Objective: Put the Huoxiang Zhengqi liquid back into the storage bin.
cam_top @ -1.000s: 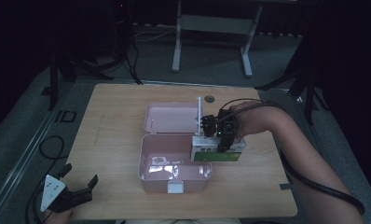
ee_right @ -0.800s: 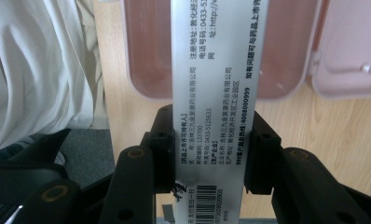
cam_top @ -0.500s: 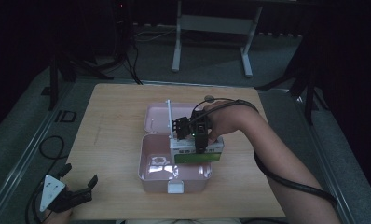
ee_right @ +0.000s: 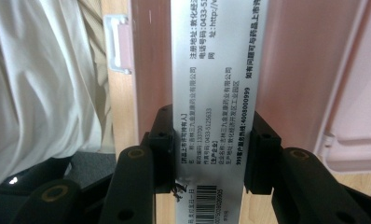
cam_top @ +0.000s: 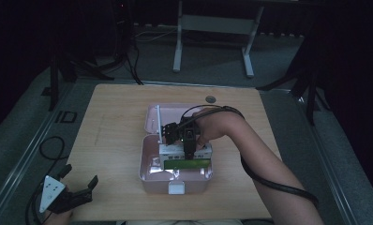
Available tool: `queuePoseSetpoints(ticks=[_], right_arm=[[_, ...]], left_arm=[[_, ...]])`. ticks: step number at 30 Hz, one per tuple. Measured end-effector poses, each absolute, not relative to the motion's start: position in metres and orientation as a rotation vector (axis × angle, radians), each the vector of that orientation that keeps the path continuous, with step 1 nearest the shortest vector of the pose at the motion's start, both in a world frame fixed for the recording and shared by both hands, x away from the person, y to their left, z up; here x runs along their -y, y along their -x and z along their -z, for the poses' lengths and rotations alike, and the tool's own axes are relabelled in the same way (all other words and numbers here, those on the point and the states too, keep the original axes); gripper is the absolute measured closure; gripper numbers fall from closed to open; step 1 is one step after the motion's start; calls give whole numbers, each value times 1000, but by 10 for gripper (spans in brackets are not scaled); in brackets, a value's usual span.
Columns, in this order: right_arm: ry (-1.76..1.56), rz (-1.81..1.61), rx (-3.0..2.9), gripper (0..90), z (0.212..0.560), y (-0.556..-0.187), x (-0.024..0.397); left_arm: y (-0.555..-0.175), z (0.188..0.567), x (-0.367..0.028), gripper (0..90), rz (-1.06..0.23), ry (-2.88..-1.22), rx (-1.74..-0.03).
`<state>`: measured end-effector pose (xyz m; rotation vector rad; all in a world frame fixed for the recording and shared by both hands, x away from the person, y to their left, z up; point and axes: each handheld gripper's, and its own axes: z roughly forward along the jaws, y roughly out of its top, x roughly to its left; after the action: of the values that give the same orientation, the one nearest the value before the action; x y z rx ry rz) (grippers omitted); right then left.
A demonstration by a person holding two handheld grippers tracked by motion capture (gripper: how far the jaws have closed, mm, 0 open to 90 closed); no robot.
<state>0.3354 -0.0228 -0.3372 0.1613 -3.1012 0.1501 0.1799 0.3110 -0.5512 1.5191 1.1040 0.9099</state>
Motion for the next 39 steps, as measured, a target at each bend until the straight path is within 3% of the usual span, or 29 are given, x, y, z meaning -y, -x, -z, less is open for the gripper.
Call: queuePoseSetpoints(ticks=[12, 39], right_arm=[[-165, -142, 3052, 623, 385, -337, 23], [-156, -160, 3028, 622, 454, -336, 30]], left_arm=[[-180, 551, -311, 1, -912, -1523, -1103], [-180, 551, -311, 1, -915, -1524, -1101]])
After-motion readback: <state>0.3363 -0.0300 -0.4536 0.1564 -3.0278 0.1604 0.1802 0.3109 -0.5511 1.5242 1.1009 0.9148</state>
